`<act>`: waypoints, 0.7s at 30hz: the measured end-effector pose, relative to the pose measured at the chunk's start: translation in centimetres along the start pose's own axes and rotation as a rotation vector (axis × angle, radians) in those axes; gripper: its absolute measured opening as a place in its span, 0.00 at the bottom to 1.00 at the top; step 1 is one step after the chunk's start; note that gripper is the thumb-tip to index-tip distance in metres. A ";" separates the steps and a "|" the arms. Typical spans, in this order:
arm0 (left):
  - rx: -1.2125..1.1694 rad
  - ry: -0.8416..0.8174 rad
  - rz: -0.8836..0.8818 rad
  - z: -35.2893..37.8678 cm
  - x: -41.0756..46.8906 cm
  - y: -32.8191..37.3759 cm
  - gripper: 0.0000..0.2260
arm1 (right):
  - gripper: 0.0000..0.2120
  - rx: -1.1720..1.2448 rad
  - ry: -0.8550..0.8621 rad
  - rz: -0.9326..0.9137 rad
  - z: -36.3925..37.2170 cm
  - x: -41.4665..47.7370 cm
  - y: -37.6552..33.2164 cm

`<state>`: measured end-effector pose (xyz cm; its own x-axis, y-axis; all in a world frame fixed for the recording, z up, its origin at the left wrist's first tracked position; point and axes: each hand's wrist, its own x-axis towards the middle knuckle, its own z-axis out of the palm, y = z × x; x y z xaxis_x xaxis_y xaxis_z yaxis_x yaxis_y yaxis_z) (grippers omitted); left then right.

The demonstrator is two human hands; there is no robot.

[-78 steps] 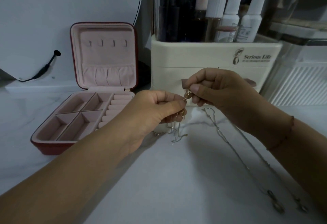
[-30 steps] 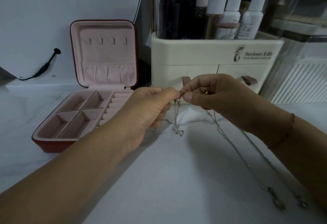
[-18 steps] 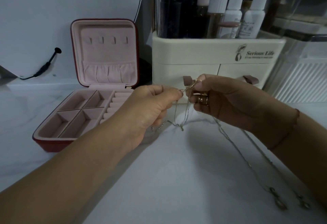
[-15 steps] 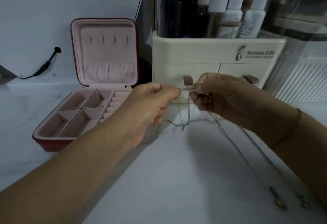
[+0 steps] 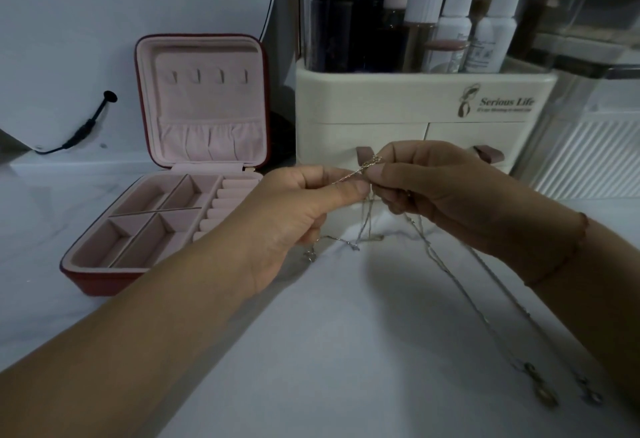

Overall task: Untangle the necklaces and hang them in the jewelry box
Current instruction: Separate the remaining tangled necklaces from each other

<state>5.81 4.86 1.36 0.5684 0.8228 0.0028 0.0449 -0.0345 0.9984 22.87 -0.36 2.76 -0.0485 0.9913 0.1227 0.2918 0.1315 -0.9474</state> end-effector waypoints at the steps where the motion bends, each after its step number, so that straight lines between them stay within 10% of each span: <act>1: 0.011 0.008 0.002 0.0 0.0 0.0 0.07 | 0.15 -0.014 -0.004 0.002 0.0 0.0 0.0; 9: 0.034 -0.006 -0.013 0.2 -0.1 -0.1 0.16 | 0.11 -0.037 -0.001 -0.004 0.1 0.0 0.0; 21: -0.050 0.124 -0.047 -0.1 0.5 -0.4 0.02 | 0.09 0.209 -0.060 -0.006 -0.5 0.1 0.2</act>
<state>6.02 5.35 0.92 0.4609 0.8865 -0.0403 0.0265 0.0317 0.9991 23.44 -0.20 2.71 -0.1079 0.9873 0.1167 0.0868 0.1263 -0.9882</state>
